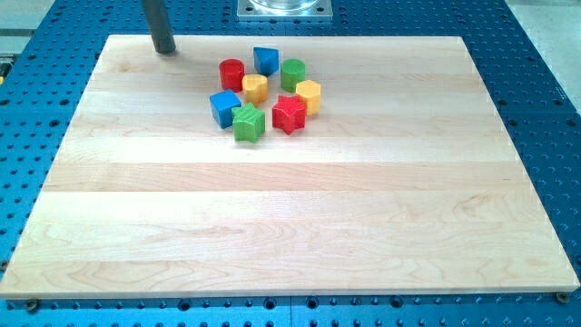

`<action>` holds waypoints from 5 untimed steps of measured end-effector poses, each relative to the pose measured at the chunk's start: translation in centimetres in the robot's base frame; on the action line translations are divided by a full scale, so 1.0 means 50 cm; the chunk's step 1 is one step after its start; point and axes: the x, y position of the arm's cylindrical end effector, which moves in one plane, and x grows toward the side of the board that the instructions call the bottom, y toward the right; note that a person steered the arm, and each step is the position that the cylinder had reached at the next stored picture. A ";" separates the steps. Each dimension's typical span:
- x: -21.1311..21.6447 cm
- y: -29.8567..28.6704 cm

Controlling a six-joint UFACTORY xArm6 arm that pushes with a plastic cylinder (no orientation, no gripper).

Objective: Move your arm to the right

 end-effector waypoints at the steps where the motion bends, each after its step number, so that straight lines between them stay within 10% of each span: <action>1: -0.006 0.059; 3: -0.003 0.357; 5: 0.000 0.355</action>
